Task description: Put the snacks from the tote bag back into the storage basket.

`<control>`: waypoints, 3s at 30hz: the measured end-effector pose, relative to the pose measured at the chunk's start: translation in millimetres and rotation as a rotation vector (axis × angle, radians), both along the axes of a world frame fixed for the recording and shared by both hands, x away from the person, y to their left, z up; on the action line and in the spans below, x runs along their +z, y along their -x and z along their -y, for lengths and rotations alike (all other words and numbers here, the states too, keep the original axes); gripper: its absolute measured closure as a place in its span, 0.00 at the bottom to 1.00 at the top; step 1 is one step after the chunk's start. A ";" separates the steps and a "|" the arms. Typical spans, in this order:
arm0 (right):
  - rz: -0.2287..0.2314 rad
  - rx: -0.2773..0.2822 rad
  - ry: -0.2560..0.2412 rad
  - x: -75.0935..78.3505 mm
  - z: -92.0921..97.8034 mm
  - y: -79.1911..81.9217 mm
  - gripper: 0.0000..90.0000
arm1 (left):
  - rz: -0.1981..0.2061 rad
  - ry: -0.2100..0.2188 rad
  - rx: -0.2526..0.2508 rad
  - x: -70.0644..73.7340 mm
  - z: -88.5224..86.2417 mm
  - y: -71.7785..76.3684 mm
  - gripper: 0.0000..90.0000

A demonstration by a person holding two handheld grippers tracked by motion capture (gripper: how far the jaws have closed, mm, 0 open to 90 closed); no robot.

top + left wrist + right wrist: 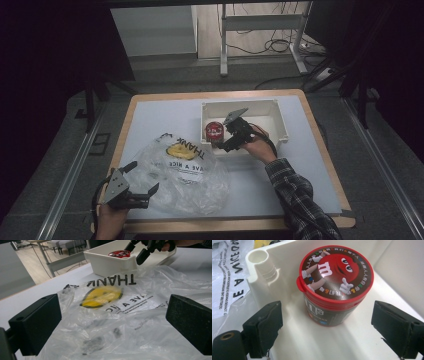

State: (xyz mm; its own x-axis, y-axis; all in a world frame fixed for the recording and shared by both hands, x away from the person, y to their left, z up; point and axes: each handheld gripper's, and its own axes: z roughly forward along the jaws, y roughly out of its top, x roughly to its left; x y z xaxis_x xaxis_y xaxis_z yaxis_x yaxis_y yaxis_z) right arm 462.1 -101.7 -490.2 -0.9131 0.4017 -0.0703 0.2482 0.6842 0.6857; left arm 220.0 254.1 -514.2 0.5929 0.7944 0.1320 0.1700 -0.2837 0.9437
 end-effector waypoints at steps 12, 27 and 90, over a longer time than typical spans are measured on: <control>-0.007 -0.002 -0.011 1.9 0.7 4.1 0.11 | 0.000 0.012 0.003 -0.1 -0.8 0.0 0.00; -0.014 -0.012 -0.044 4.6 5.3 11.4 0.11 | 0.003 0.022 0.010 0.0 -1.7 0.2 0.00; 0.017 -0.010 -0.136 19.2 35.2 58.2 0.11 | 0.009 0.020 0.010 0.0 -1.4 0.7 0.00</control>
State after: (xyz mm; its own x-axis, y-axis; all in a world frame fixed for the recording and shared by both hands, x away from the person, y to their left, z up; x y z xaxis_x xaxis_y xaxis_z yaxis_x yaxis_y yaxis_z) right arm 404.0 -136.9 -471.0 -0.9082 0.4175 -0.0303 0.2417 0.5822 0.7763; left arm 219.3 255.5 -514.2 0.5842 0.8025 0.1214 0.1641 -0.2633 0.9507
